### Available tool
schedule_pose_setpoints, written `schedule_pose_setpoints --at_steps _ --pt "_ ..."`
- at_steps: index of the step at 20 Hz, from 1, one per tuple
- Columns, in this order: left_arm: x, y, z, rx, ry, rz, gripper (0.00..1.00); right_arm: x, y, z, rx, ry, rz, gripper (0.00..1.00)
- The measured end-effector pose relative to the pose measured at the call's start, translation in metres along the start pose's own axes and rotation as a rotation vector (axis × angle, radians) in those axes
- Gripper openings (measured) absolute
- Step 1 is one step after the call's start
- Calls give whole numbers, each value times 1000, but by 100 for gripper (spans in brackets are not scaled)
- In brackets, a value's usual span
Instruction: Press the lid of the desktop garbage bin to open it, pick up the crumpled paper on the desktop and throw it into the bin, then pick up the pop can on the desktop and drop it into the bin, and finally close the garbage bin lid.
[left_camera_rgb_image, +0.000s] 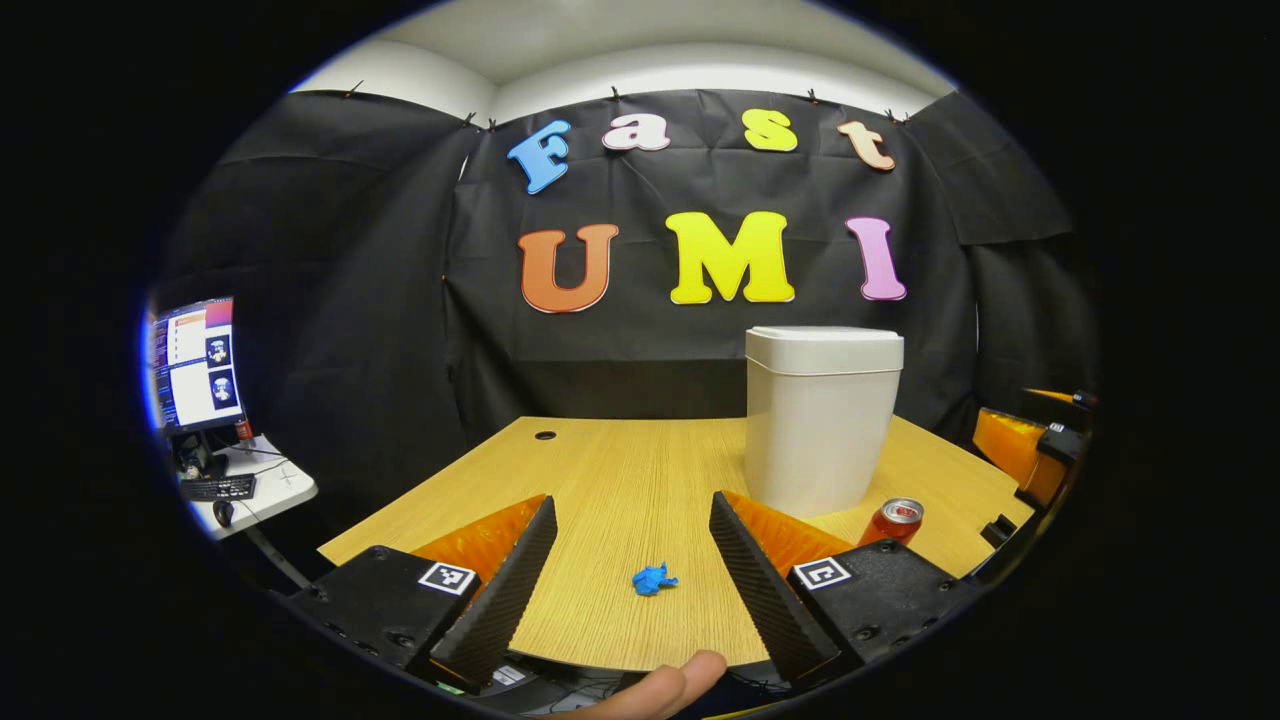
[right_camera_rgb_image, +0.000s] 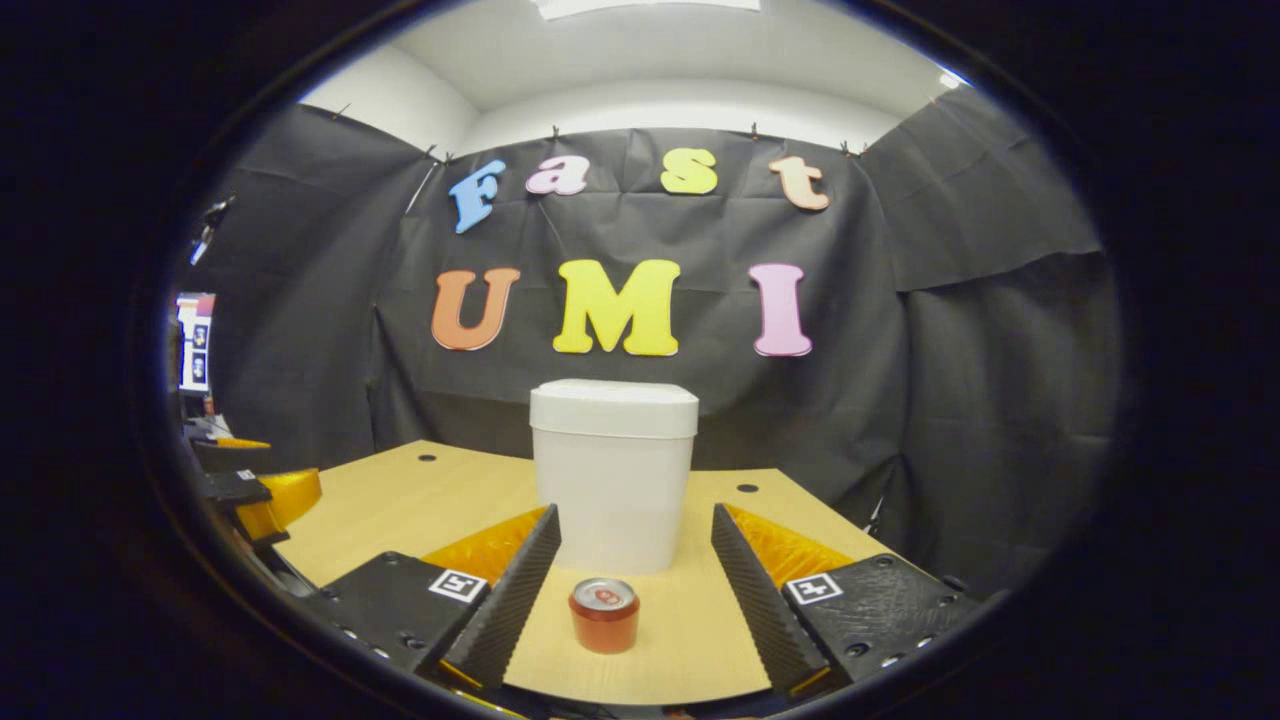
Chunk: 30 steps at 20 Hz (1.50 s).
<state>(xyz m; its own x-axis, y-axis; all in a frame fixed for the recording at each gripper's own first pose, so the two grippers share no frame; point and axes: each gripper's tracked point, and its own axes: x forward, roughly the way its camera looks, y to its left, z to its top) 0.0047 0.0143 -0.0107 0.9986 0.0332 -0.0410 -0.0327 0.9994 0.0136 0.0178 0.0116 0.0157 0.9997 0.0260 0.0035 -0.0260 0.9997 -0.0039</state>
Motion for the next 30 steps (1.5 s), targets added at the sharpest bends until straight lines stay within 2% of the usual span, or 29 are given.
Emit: schedule_pose_setpoints --at_steps 1,5,6,10,12,14,15,16,18,21,25,28,30 --pt "1 1 0 -1 2 1 99 3 -3 5 5 -6 -8 90" --pt "2 7 -2 -9 12 14 99 17 4 35 -3 -19 4 80" --pt "3 9 -3 -10 17 20 99 21 5 46 -7 -24 6 70" --pt "5 14 -9 -13 41 34 99 38 20 90 -6 -66 36 55" --pt "6 17 -9 -18 45 42 99 48 32 113 -17 -95 50 39" --pt "6 22 -9 -28 45 51 99 65 41 132 -39 -114 59 33" --pt "6 23 -8 -37 47 51 99 73 47 140 -44 -116 57 33" --pt "5 25 -8 -43 47 52 99 85 49 145 -41 -113 54 19" --pt "4 31 -6 -48 43 64 99 103 58 153 -33 -87 64 2" --pt "3 40 -3 -60 36 73 99 148 61 146 -32 -36 49 0" --pt "2 52 0 -74 28 89 99 197 54 113 3 114 19 0" --pt "3 60 -3 -91 34 98 99 219 45 92 -20 204 -10 1" --pt "4 63 -5 -99 42 106 99 228 43 93 -40 216 -3 1"
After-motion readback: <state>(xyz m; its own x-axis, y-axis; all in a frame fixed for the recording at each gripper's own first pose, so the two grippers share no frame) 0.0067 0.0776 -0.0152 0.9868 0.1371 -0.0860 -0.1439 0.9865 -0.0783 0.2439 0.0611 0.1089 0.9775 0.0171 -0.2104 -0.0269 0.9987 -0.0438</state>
